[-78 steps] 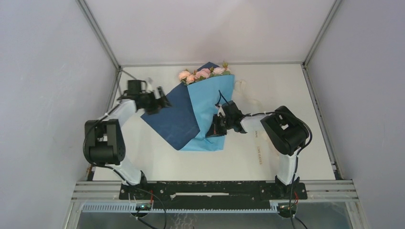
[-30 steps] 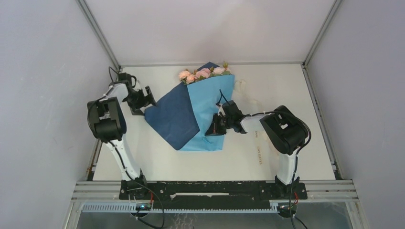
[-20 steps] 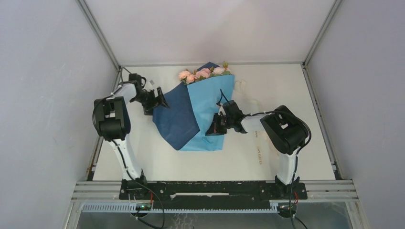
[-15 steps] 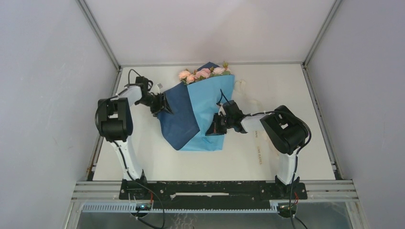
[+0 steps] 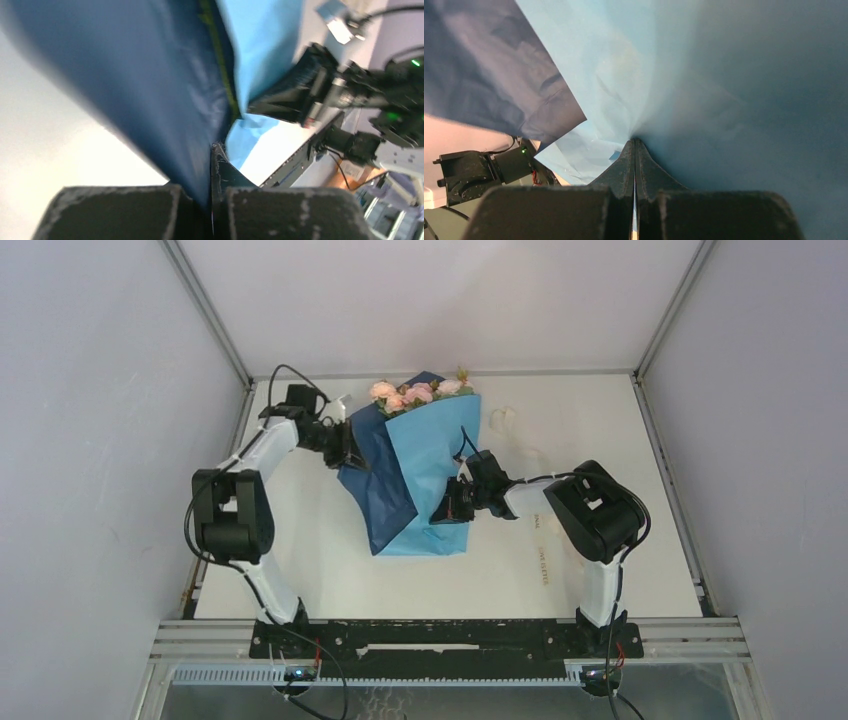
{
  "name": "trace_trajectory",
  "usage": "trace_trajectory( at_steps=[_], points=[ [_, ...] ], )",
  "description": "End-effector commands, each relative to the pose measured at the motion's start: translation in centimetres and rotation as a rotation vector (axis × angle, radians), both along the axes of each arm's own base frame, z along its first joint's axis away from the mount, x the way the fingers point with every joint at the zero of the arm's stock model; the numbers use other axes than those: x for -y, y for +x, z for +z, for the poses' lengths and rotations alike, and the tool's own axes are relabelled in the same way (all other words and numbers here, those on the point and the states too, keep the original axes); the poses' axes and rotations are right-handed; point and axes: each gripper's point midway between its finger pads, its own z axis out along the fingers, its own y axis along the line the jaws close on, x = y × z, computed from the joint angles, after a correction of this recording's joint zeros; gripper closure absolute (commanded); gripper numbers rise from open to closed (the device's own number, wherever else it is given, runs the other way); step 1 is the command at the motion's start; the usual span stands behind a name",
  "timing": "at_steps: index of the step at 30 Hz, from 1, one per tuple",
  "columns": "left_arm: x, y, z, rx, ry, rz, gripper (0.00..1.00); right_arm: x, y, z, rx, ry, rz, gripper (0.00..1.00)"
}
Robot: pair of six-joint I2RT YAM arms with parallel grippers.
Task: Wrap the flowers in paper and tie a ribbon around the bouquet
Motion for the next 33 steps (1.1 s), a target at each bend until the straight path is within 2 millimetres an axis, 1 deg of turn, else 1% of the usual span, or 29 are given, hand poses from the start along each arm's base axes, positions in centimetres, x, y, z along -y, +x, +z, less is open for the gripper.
trace_trajectory(
  at_steps=[1, 3, 6, 7, 9, 10, 11, 12, 14, 16, 18, 19, 20, 21, 22, 25, 28, 31, 33],
  points=[
    [6.2, -1.5, 8.7, 0.186, -0.127, -0.170, 1.00, 1.2, -0.4, -2.2, -0.039, -0.061, -0.033, 1.00],
    [8.7, -1.9, 10.3, 0.192, -0.175, -0.215, 1.00, 1.1, -0.6, -2.4, -0.047, -0.054, -0.035, 1.00],
    [12.8, -1.8, 11.7, 0.177, -0.234, -0.284, 1.00, 1.3, -0.9, -2.6, -0.056, -0.049, -0.046, 1.00],
    [14.2, -1.5, 12.1, 0.170, -0.253, -0.298, 1.00, 1.3, -1.0, -2.7, -0.057, -0.049, -0.049, 1.00],
    [16.9, -0.2, 13.2, 0.177, -0.306, -0.302, 1.00, 1.3, -1.1, -2.7, -0.057, -0.044, -0.055, 1.00],
    [18.2, 0.8, 13.5, 0.184, -0.326, -0.287, 1.00, 1.3, -1.2, -2.7, -0.060, -0.041, -0.056, 1.00],
    [19.3, 2.2, 14.5, 0.223, -0.339, -0.274, 1.00, 1.3, -1.3, -2.7, -0.059, -0.038, -0.059, 1.00],
    [20.3, 3.4, 14.6, 0.240, -0.340, -0.257, 1.00, 1.2, -1.3, -2.6, -0.056, -0.035, -0.063, 1.00],
    [21.6, 5.3, 14.2, 0.250, -0.329, -0.224, 1.00, 1.2, -1.4, -2.4, -0.050, -0.028, -0.072, 1.00],
    [22.3, 6.5, 13.1, 0.231, -0.312, -0.201, 1.00, 1.3, -1.4, -2.1, -0.042, -0.024, -0.086, 1.00],
    [22.6, 7.5, 11.2, 0.215, -0.274, -0.175, 1.00, 1.3, -1.4, -1.7, -0.033, -0.010, -0.096, 1.00],
    [22.8, 8.0, 10.2, 0.217, -0.247, -0.162, 1.00, 1.3, -1.4, -1.5, -0.029, -0.001, -0.101, 1.00],
    [22.9, 8.7, 8.7, 0.216, -0.211, -0.143, 1.00, 1.4, -1.4, -1.3, -0.025, 0.007, -0.106, 1.00],
    [23.0, 9.1, 8.1, 0.222, -0.191, -0.132, 1.00, 1.4, -1.4, -1.0, -0.017, 0.013, -0.111, 1.00],
    [23.1, 9.6, 6.7, 0.209, -0.170, -0.122, 1.00, 1.4, -1.4, -0.8, -0.010, 0.018, -0.116, 1.00],
    [23.1, 10.5, 3.8, 0.192, -0.122, -0.102, 1.00, 1.5, -1.6, 0.3, 0.027, 0.022, -0.136, 1.00],
    [23.3, 10.4, 0.7, 0.197, -0.049, -0.131, 1.00, 1.2, -1.7, 1.4, 0.061, 0.022, -0.141, 1.00],
    [23.7, 9.2, -2.4, 0.175, 0.015, -0.178, 1.00, 1.2, -1.9, 2.4, 0.069, 0.034, -0.146, 1.00],
    [23.8, 8.7, -4.1, 0.156, 0.042, -0.191, 1.00, 1.8, -2.0, 3.2, 0.074, 0.028, -0.165, 1.00]
  ],
)
